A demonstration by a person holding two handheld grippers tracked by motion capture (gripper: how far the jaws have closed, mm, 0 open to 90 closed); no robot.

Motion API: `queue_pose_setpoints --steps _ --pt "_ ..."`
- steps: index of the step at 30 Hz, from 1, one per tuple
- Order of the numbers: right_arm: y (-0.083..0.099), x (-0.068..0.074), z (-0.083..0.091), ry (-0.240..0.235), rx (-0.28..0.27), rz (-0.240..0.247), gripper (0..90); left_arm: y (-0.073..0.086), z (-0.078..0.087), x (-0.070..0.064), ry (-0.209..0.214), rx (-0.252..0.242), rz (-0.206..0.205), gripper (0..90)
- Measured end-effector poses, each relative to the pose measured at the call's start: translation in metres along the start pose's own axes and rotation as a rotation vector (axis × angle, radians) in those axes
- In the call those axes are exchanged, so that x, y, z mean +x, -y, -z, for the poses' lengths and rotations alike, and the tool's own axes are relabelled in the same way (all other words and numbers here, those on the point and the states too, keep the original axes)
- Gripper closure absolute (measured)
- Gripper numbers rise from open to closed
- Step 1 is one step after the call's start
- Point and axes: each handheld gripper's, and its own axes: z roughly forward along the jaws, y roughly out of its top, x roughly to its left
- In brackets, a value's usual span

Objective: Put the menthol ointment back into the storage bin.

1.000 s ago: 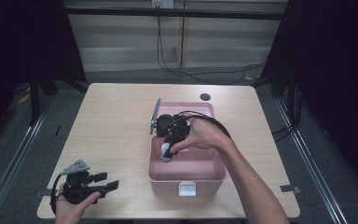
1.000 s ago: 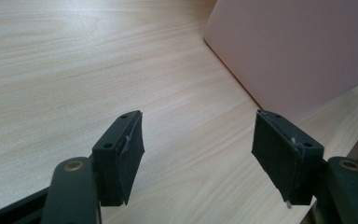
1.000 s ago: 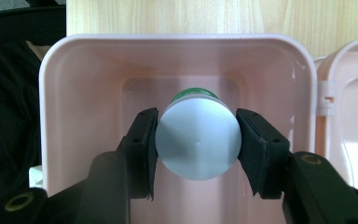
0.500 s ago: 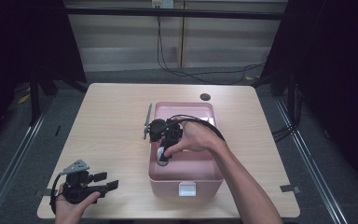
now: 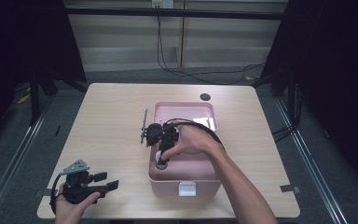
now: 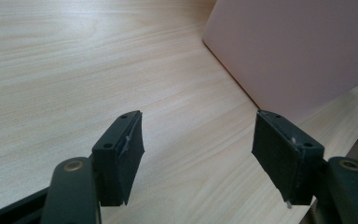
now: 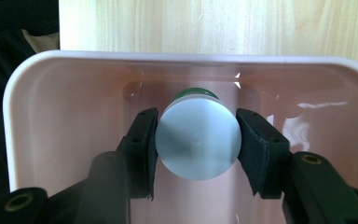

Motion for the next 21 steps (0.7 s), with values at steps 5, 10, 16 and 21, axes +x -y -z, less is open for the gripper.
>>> queue_pose_setpoints --steps 5,10,16,21 --pt "-0.004 0.0 -0.006 -0.009 0.008 0.004 50.9 0.0 0.001 0.0 -0.001 0.0 -0.002 33.5" --pt "-0.004 0.0 -0.011 -0.016 0.015 0.002 50.9 0.0 0.0 0.0 0.0 0.0 -0.001 33.5" --pt "0.0 -0.001 -0.018 -0.022 0.021 -0.006 50.9 0.0 0.0 0.0 -0.002 0.006 -0.004 33.6" --pt "0.002 -0.002 -0.024 -0.026 0.024 -0.007 50.9 0.0 0.001 0.001 0.0 -0.001 0.004 33.4"
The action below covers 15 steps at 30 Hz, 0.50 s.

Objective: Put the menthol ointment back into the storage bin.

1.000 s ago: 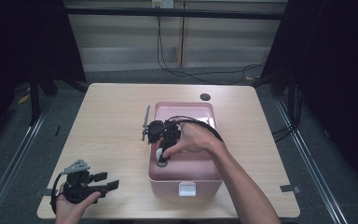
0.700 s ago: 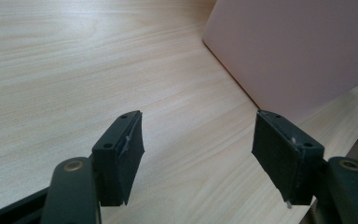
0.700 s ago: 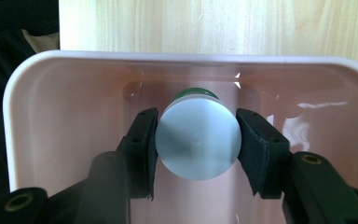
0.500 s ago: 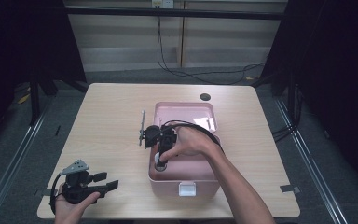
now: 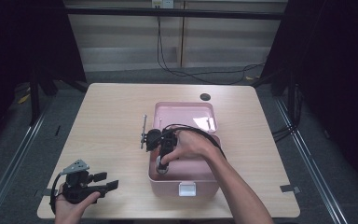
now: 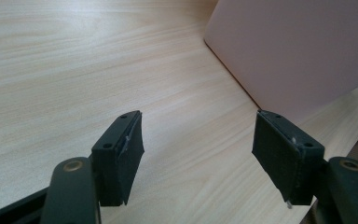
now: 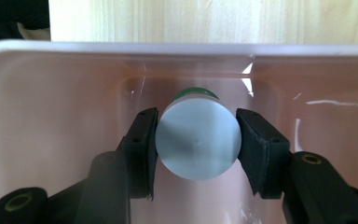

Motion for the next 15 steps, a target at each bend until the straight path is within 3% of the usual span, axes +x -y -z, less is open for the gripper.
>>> queue_pose_setpoints --steps 4,15 --pt "0.0 -0.001 -0.005 -0.007 0.028 -0.014 50.9 0.0 0.0 0.0 -0.004 -0.001 0.001 33.4" --pt "-0.001 -0.003 -0.017 -0.015 0.021 -0.027 50.8 0.0 -0.001 0.0 -0.005 0.003 -0.001 33.4"
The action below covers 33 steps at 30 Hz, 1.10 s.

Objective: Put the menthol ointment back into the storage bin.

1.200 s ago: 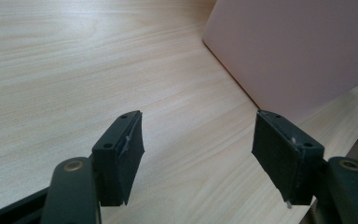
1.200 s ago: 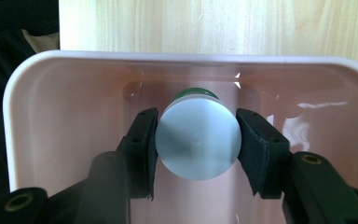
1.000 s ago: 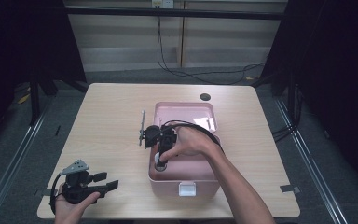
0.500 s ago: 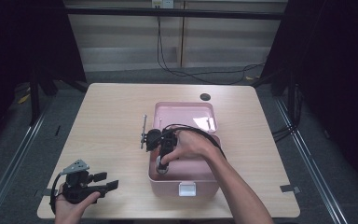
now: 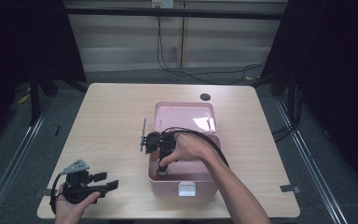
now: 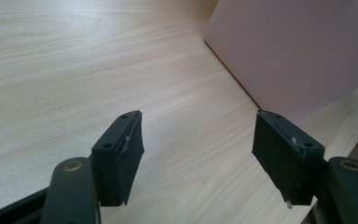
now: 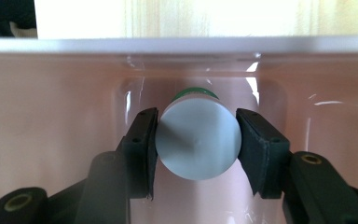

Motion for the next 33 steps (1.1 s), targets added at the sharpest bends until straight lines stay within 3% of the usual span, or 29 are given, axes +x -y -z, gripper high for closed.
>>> queue_pose_setpoints --steps 24,33 --pt "0.002 -0.004 -0.015 0.03 -0.036 -0.056 50.6 0.0 0.0 0.0 0.0 -0.003 0.004 33.3" --pt "0.001 -0.006 -0.018 0.037 -0.028 -0.049 50.5 0.0 0.0 0.0 0.001 -0.004 0.004 33.3"
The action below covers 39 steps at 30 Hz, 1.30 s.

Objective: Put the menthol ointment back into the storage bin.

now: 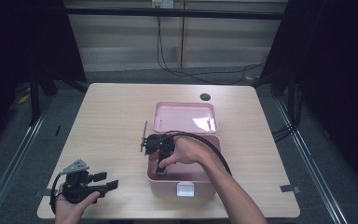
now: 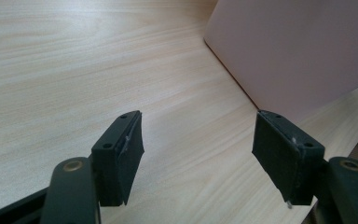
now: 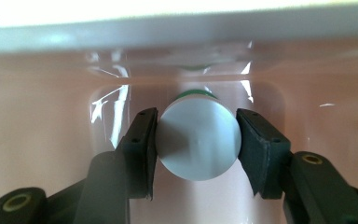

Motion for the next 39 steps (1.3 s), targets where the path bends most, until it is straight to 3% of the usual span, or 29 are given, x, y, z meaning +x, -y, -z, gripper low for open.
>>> queue_pose_setpoints --steps 14,21,34,39 --pt "0.001 0.0 0.003 -0.012 -0.019 -0.033 43.5 0.0 0.0 0.0 0.0 0.003 -0.001 33.3" --pt "0.004 0.0 0.013 -0.008 -0.042 -0.047 31.1 0.0 0.0 0.0 0.0 0.009 -0.006 33.3" --pt "0.019 0.003 0.029 0.002 -0.134 -0.069 25.6 0.0 0.0 0.0 -0.004 0.002 0.002 33.4" --pt "0.036 0.006 0.041 0.024 -0.197 -0.102 26.5 0.0 -0.001 0.001 -0.005 0.005 0.002 33.3"
